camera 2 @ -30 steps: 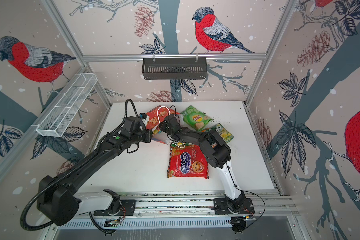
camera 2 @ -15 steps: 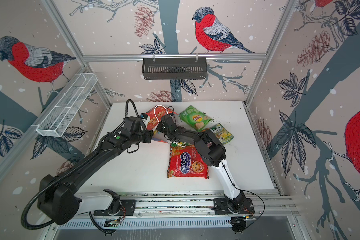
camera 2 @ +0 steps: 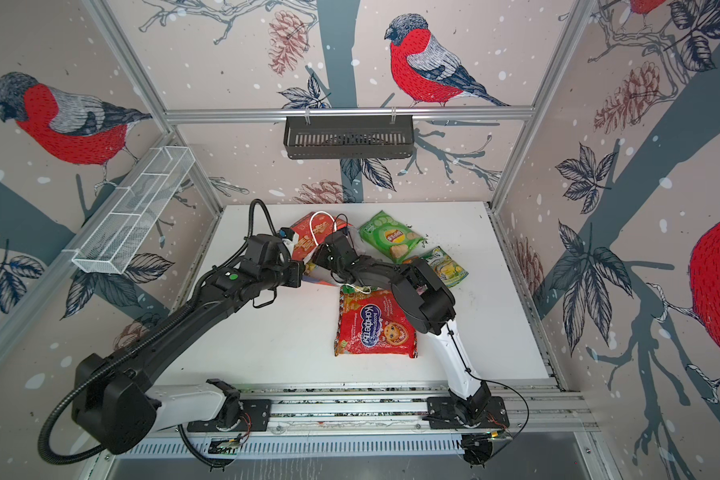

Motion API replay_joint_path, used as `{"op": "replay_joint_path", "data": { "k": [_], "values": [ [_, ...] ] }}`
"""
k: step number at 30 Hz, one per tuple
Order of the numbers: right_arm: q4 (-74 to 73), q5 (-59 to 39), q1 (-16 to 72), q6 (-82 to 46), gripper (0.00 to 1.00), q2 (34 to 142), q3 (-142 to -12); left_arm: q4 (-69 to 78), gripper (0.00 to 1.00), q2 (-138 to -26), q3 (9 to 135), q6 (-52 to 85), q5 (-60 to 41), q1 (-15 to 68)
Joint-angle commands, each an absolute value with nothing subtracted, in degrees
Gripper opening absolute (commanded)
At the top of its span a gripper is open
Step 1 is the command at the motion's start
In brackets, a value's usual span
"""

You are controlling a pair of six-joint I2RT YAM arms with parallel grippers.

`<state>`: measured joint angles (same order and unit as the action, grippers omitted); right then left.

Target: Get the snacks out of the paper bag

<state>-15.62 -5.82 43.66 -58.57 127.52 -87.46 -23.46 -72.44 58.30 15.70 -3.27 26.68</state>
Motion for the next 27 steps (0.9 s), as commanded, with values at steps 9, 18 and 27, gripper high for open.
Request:
{"op": "replay_joint_path", "data": {
  "k": [9,18,27],
  "values": [
    [-23.9,-6.4,42.7,-60.7,0.0,119.6,-78.2,-24.7,0.0,-73.2,60.7,13.0,2.8,26.2],
    [-24.9,-7.5,42.7,-60.8,0.0,114.6,-74.2,-25.0,0.0,-73.7,62.1,13.2,4.4,26.2],
    [-25.5,-9.5,42.7,-60.5,0.0,109.0,-70.5,-26.4,0.0,-74.6,64.3,12.8,3.7,25.7]
  ]
}}
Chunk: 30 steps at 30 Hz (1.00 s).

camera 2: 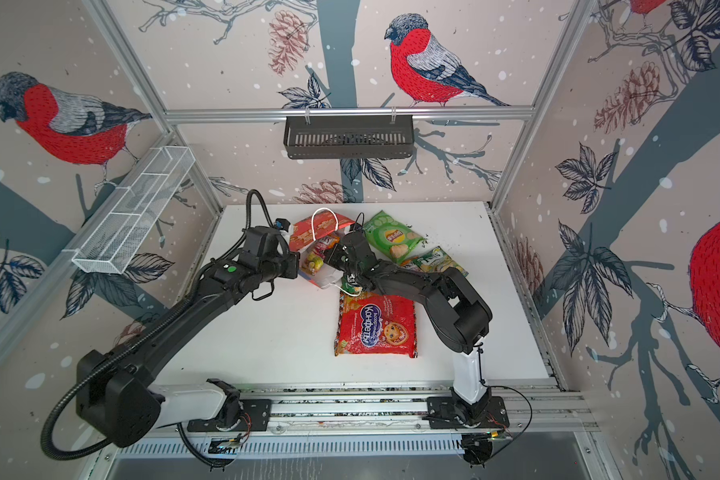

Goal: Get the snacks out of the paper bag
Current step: 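Lift the FOX'S Fruits packet up out of the bag with the right gripper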

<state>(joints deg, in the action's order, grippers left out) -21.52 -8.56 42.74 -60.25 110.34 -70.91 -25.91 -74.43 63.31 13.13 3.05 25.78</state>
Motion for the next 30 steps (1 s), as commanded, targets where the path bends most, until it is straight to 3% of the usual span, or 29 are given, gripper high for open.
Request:
{"op": "replay_joint_path", "data": {
  "k": [1,19,30],
  "values": [
    [-25.4,-9.5,42.7,-60.4,0.0,108.6,-70.3,-26.6,0.0,-74.8,64.6,12.8,3.9,25.7],
    [-20.6,-16.7,40.6,-56.0,0.0,101.9,-69.6,-29.1,0.0,-76.2,68.2,12.6,4.4,24.9],
    [-18.3,-28.8,37.1,-56.9,0.0,98.7,-68.8,-29.7,0.0,-76.5,69.6,12.3,4.0,24.0]
  ]
}}
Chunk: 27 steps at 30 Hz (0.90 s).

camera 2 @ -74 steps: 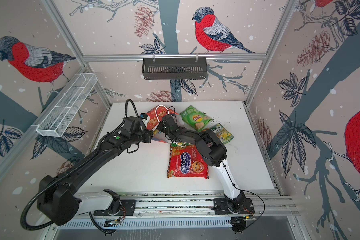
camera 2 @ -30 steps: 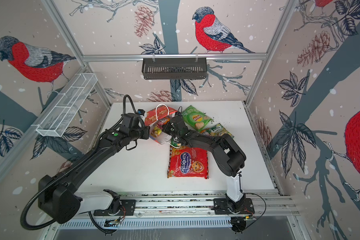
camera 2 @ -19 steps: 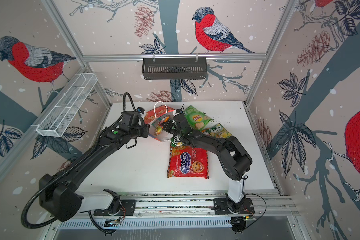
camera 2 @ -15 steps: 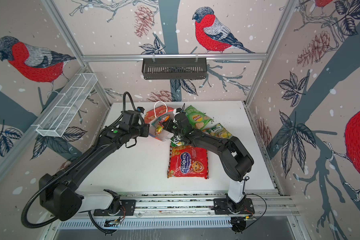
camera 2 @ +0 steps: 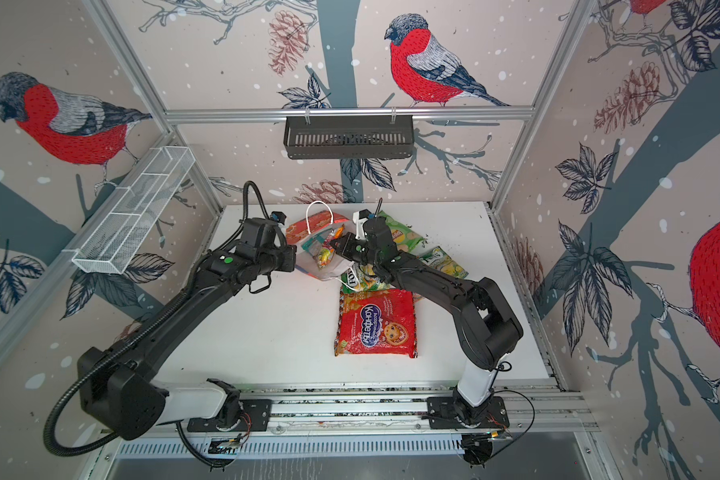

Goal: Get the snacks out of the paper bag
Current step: 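Lift the FOX'S Fruits packet up out of the bag with the right gripper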

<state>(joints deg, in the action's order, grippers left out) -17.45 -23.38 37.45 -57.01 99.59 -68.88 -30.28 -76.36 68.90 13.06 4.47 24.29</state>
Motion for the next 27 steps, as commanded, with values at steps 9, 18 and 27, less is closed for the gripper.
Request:
{"op": "replay_joint_path", "data": {
  "k": [9,18,27],
  "values": [
    [-10.2,-36.7,36.8,-47.9,0.0,95.7,-71.8,-30.1,0.0,-76.7,70.3,12.2,2.8,23.0],
    [7.0,-36.7,35.5,-31.3,0.0,87.8,-76.3,-30.7,0.0,-78.0,72.2,11.8,1.8,22.7],
    [24.2,-40.6,36.6,-21.2,0.01,78.8,-75.4,-32.4,0.0,-79.5,75.4,11.5,-0.2,22.5]
  ]
}}
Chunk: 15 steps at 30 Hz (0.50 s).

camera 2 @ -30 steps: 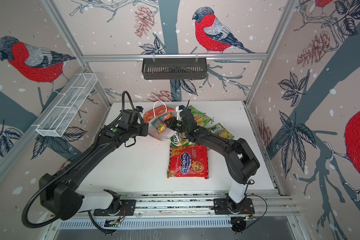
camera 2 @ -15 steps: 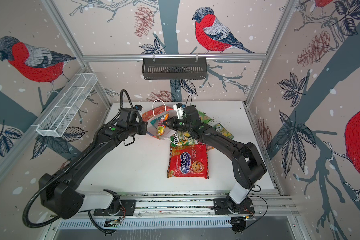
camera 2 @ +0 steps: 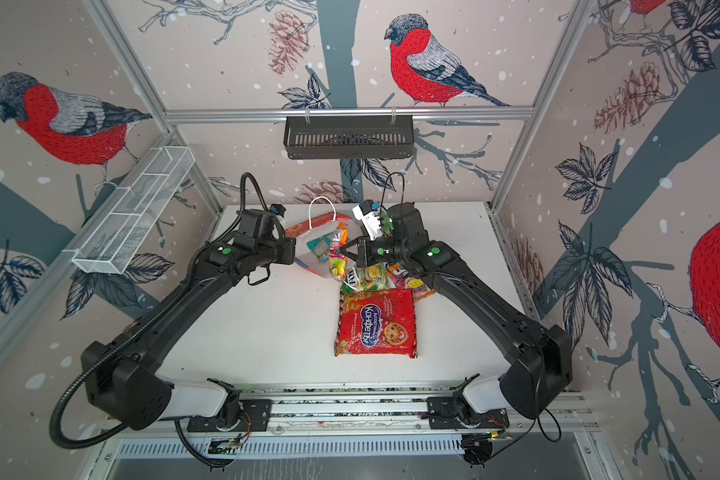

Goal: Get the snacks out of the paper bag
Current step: 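Lift the FOX'S Fruits packet up out of the bag with the right gripper, then lower the FOX'S Fruits packet onto the table and open the right gripper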

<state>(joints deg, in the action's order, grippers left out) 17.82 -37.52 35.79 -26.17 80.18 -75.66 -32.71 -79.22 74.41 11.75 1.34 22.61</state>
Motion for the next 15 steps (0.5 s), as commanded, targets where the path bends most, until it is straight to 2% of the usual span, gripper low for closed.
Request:
{"op": "replay_joint_path", "data": {
  "k": [1,9,15],
  "values": [
    [25.2,-41.4,37.3,-21.1,0.01,78.3,-74.7,-32.5,0.0,-79.6,75.5,11.5,-0.5,22.5],
    [25.9,-46.2,48.3,-22.7,0.0,81.0,-70.9,-32.8,0.0,-80.9,75.5,11.9,-1.5,22.3],
    [26.9,-43.2,51.9,-19.6,0.01,89.4,-73.9,-32.5,0.0,-81.7,75.7,12.1,-2.5,22.1]
  ]
}}
